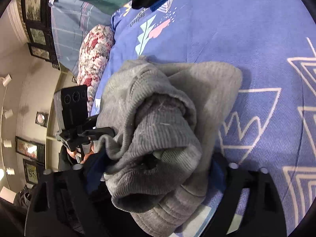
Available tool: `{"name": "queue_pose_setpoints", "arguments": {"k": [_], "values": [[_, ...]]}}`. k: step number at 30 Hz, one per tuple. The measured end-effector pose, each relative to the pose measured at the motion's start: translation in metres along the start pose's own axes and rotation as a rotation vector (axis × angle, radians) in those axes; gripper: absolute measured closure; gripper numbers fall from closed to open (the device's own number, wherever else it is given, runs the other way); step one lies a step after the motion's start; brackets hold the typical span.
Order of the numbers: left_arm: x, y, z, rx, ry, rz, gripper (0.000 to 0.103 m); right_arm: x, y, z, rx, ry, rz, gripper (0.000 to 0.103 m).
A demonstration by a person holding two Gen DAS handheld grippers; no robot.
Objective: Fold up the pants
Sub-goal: 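Lower the sweatpants onto the jeans stack and open both grippers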
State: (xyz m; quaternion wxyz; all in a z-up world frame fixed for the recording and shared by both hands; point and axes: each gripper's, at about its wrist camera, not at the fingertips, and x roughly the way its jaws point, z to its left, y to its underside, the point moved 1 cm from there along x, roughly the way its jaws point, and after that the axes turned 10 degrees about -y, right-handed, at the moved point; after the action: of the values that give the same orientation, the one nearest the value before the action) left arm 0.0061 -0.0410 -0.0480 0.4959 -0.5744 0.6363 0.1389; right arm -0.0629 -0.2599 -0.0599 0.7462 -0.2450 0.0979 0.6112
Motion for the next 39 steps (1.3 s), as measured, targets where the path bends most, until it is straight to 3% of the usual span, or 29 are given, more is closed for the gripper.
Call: {"name": "queue_pose_setpoints", "arguments": {"k": [4, 6, 11, 15, 17, 19, 22, 24, 25, 26, 27, 28, 29, 30, 32, 34, 36, 39], "values": [[-0.022, -0.004, -0.004, -0.016, 0.091, -0.085, 0.024, -0.01, -0.001, 0.022, -0.074, -0.045, -0.06, 0.029], [-0.037, -0.014, -0.013, 0.002, 0.09, -0.136, 0.024, -0.017, -0.006, 0.04, -0.129, -0.069, -0.083, 0.03], [-0.099, -0.082, -0.032, 0.056, 0.084, -0.314, 0.024, -0.047, -0.061, 0.106, -0.3, -0.063, -0.172, 0.03], [-0.146, -0.18, -0.048, 0.106, 0.036, -0.444, 0.023, -0.075, -0.144, 0.169, -0.43, -0.004, -0.265, 0.029], [-0.165, -0.243, -0.043, 0.094, 0.026, -0.5, 0.022, -0.088, -0.199, 0.198, -0.476, 0.035, -0.317, 0.027], [-0.17, -0.292, -0.032, 0.073, 0.009, -0.545, 0.012, -0.092, -0.258, 0.218, -0.503, 0.082, -0.373, 0.024], [-0.137, -0.369, 0.015, -0.046, -0.048, -0.56, 0.006, -0.079, -0.338, 0.218, -0.529, 0.174, -0.443, 0.014], [-0.099, -0.404, 0.054, -0.135, -0.119, -0.505, 0.005, -0.059, -0.382, 0.193, -0.497, 0.254, -0.473, 0.002], [-0.07, -0.419, 0.081, -0.204, -0.19, -0.44, 0.005, -0.041, -0.408, 0.168, -0.463, 0.334, -0.485, 0.001], [-0.048, -0.426, 0.105, -0.283, -0.247, -0.38, 0.004, -0.026, -0.425, 0.143, -0.42, 0.416, -0.481, 0.001], [-0.033, -0.427, 0.124, -0.361, -0.225, -0.348, 0.004, -0.014, -0.439, 0.114, -0.349, 0.492, -0.457, 0.001], [-0.03, -0.424, 0.139, -0.438, -0.15, -0.356, 0.002, -0.005, -0.448, 0.084, -0.263, 0.487, -0.431, 0.001], [-0.036, -0.422, 0.142, -0.452, -0.104, -0.382, 0.002, -0.009, -0.447, 0.074, -0.234, 0.427, -0.466, 0.001], [-0.045, -0.422, 0.139, -0.416, -0.099, -0.402, 0.002, -0.016, -0.443, 0.077, -0.255, 0.383, -0.507, 0.001], [-0.068, -0.419, 0.132, -0.374, -0.117, -0.445, 0.002, -0.032, -0.429, 0.1, -0.372, 0.377, -0.576, 0.001], [-0.1, -0.405, 0.13, -0.397, -0.061, -0.494, 0.002, -0.058, -0.407, 0.122, -0.44, 0.381, -0.666, 0.001], [-0.126, -0.385, 0.127, -0.409, -0.029, -0.528, 0.002, -0.078, -0.388, 0.138, -0.445, 0.351, -0.68, 0.001], [-0.165, -0.322, 0.105, -0.363, -0.12, -0.59, 0.002, -0.105, -0.336, 0.155, -0.461, 0.308, -0.677, 0.001]]}}
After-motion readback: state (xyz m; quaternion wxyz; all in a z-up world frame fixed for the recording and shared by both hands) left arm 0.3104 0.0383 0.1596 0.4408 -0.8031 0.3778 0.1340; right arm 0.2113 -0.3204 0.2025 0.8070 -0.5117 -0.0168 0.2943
